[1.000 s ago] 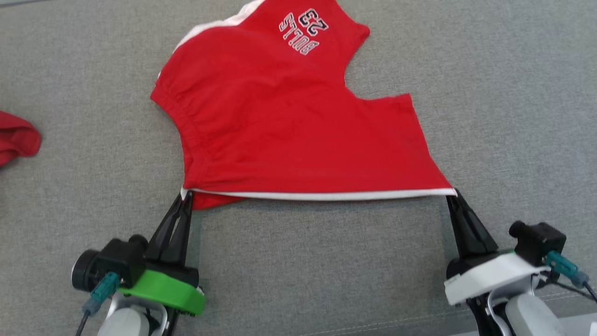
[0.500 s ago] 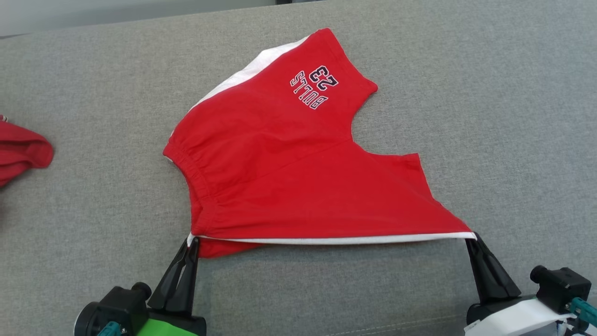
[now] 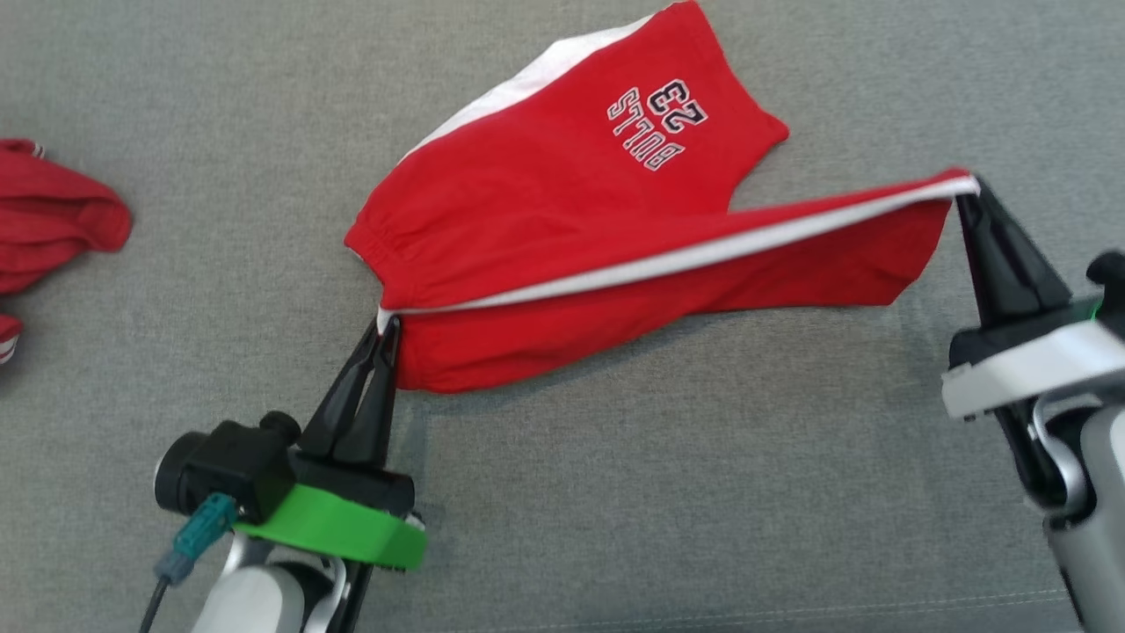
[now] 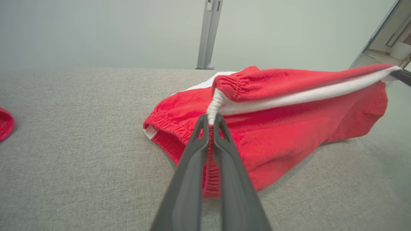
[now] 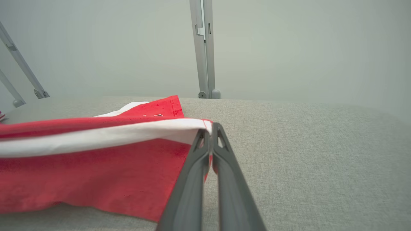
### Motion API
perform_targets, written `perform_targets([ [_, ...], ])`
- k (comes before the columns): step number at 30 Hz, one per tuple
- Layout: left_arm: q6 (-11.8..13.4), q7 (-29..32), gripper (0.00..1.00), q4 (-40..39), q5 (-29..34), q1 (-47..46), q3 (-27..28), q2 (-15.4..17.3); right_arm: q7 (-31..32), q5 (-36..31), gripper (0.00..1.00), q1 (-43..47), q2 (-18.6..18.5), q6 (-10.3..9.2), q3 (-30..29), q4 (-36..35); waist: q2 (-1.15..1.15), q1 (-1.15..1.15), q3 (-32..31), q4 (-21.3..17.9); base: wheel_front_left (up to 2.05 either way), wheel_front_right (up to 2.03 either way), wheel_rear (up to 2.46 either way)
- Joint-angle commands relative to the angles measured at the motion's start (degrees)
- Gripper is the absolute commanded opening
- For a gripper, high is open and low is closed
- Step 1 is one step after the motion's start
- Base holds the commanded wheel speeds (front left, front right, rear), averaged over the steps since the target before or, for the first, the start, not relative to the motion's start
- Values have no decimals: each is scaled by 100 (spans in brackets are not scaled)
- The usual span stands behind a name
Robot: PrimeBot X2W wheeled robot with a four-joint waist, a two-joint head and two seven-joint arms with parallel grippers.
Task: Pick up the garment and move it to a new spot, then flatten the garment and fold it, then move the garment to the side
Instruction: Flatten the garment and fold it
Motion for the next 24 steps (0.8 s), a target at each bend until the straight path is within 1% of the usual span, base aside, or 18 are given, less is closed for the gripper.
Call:
perform_targets([
  [1, -12, -30, 0, 42, -7, -185, 34, 0, 37, -29, 0, -239, -107, -12, 24, 76, 0, 0, 467, 377, 0, 0, 0],
  [5, -113, -80, 0, 288, -6, -814, 10, -88, 128, 39, 0, -1330, -446, -12, 288, 466, 0, 0, 845, 681, 0, 0, 0],
  [10, -233, -204, 0, 726, -117, -1497, -43, -266, 162, 137, 0, -2523, -687, -11, 793, 1191, 0, 0, 1151, 1056, 0, 0, 0],
  [14, -311, -340, 0, 1142, -167, -1973, -142, -418, 150, 256, 0, -3334, -749, -11, 1190, 1936, 0, 0, 1319, 1301, 0, 0, 0],
  [18, -409, -425, 0, 1590, -204, -2419, -386, -562, 76, 353, 0, -3947, -778, -11, 1475, 2769, 0, 0, 1428, 1478, 0, 0, 0],
  [24, -483, -554, 0, 2176, -308, -2859, -638, -678, -100, 504, 0, -4576, -707, -10, 1929, 3726, 0, 0, 1526, 1520, 0, 0, 0],
])
